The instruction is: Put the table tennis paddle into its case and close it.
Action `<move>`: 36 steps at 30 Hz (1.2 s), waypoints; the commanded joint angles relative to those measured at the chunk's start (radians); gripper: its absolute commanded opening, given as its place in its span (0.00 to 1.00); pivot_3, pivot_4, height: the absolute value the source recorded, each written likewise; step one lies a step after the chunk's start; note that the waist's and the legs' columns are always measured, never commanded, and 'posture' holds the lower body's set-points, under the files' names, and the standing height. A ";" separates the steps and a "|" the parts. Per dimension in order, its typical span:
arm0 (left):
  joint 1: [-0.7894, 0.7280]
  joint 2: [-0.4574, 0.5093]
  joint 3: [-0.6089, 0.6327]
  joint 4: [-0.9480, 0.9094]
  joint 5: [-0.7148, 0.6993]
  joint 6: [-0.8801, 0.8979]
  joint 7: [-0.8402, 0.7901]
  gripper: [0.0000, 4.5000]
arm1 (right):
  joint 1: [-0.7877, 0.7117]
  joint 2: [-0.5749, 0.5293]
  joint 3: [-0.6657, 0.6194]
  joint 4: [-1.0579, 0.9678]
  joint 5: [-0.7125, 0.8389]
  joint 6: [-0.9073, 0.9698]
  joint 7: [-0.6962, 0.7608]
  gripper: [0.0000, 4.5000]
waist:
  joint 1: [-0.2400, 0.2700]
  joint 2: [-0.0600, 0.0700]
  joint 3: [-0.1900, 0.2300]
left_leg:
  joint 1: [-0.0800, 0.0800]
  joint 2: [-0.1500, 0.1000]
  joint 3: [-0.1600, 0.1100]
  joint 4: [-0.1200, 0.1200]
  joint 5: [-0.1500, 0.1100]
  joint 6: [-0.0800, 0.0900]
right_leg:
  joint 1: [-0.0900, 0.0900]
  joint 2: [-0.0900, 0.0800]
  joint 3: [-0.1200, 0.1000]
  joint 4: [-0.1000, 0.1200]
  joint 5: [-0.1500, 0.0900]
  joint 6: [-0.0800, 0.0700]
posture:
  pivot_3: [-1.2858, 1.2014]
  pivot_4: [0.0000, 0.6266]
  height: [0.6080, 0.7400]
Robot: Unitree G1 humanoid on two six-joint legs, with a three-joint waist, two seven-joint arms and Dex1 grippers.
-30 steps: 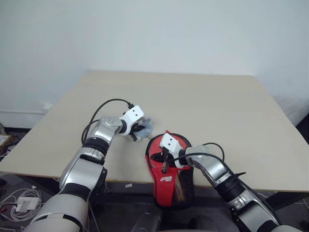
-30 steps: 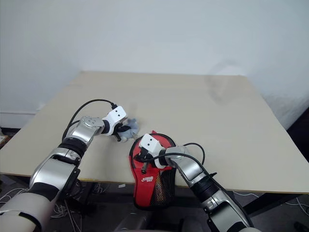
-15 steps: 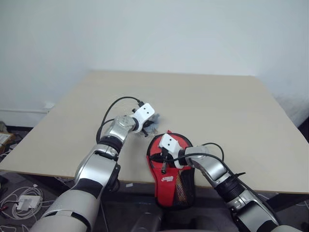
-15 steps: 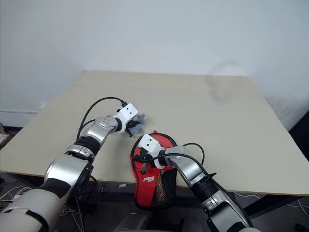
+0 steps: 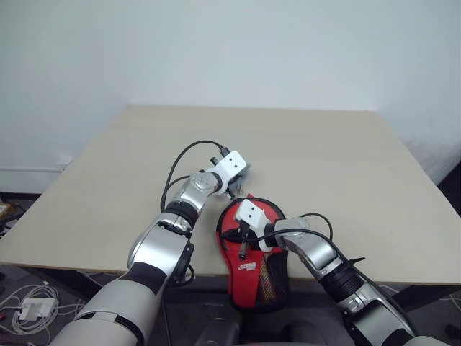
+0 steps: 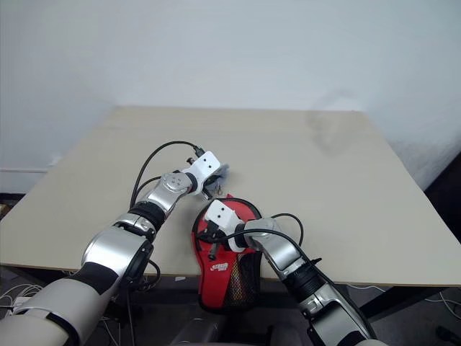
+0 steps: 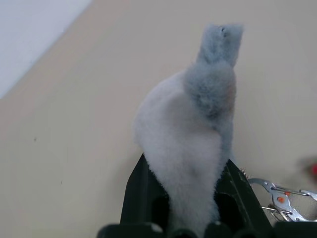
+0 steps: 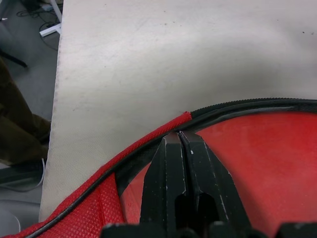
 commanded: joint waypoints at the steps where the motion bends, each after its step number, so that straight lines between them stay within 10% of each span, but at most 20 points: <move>1: -0.043 0.005 0.026 -0.073 -0.018 -0.105 -0.056 0.07 | 0.010 -0.001 0.008 0.005 -0.010 0.020 -0.001 0.00 | -0.001 0.000 0.000 | 0.000 0.000 0.000 0.000 0.000 0.000 | 0.000 0.000 0.000 0.000 0.000 0.000 | 0.52 0.00 0.75; 20: 0.146 0.108 0.043 -0.246 -0.177 -0.333 -0.778 0.07 | 0.000 0.005 0.010 0.020 -0.013 0.014 0.008 0.00 | -0.021 0.000 0.000 | 0.000 -0.001 0.000 0.002 0.000 0.000 | -0.001 0.001 0.004 -0.001 0.000 0.000 | 0.52 0.00 0.75; 30: 0.164 0.110 0.035 -0.226 -0.151 -0.432 -0.762 0.07 | 0.004 0.006 0.013 0.016 -0.015 0.014 0.012 0.00 | -0.021 0.000 0.000 | 0.000 -0.002 0.000 0.002 0.000 0.000 | -0.001 0.002 0.005 -0.002 -0.001 0.000 | 0.52 0.00 0.75; 36: 0.149 0.134 0.039 -0.234 -0.156 -0.436 -0.777 0.48 | 0.002 0.007 0.015 0.019 -0.016 0.011 0.014 0.00 | -0.021 0.000 0.000 | 0.000 -0.002 0.000 0.002 0.000 0.000 | -0.001 0.002 0.005 -0.002 -0.001 0.000 | 0.52 0.00 0.75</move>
